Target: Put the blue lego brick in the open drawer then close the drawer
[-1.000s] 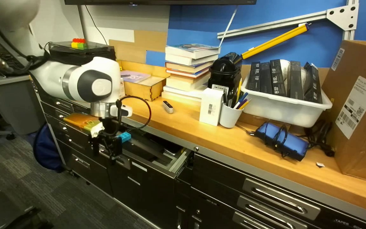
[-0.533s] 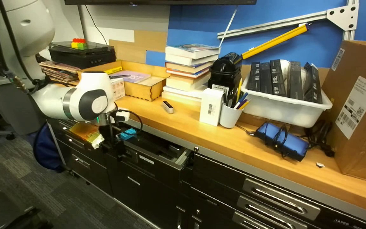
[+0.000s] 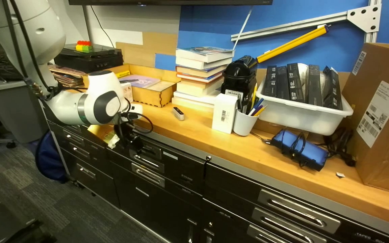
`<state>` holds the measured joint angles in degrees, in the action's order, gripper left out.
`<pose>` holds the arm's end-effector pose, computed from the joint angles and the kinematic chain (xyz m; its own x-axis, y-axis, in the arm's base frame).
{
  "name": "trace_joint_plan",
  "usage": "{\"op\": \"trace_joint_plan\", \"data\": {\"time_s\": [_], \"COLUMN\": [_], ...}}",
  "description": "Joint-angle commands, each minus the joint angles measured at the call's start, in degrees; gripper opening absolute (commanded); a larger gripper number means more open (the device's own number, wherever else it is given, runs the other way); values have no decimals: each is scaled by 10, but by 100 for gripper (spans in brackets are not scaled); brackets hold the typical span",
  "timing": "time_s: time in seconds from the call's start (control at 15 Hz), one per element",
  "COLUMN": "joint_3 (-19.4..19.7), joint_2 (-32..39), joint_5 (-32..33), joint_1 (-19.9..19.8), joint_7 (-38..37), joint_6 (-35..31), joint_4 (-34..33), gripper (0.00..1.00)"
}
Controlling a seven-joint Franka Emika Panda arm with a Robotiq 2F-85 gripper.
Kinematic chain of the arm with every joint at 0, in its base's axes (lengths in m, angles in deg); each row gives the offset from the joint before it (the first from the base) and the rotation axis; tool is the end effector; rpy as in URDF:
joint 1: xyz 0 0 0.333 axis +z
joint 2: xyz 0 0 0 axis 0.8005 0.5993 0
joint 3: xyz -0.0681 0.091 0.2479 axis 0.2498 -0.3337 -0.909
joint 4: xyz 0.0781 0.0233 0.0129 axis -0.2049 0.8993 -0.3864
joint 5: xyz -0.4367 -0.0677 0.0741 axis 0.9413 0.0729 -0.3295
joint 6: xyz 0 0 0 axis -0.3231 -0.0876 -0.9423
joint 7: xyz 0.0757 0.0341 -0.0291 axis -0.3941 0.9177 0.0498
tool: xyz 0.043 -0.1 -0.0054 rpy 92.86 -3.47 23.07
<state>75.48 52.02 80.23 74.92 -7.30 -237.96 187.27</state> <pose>0.5466 0.1433 0.0830 0.9715 -0.0721 0.2257 -0.0805 -0.9964 0.0282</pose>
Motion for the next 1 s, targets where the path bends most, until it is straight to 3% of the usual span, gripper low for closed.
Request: {"op": "trace_joint_plan", "data": {"time_s": [0.0,0.2,0.33,0.6,0.93], "joint_3": [37,60,45,10,-70], "joint_2": [34,38,8,-123,-258], "joint_5": [-7,-5,-19,-26,-102], "joint_1": [40,65,53,4,-83], "joint_7": [-23,-25,-5,46,152], "joint_6": [-41,-47,2,193,404], "joint_4": [-45,-42,-27,34,15], "gripper": [100,100,100,100,100]}}
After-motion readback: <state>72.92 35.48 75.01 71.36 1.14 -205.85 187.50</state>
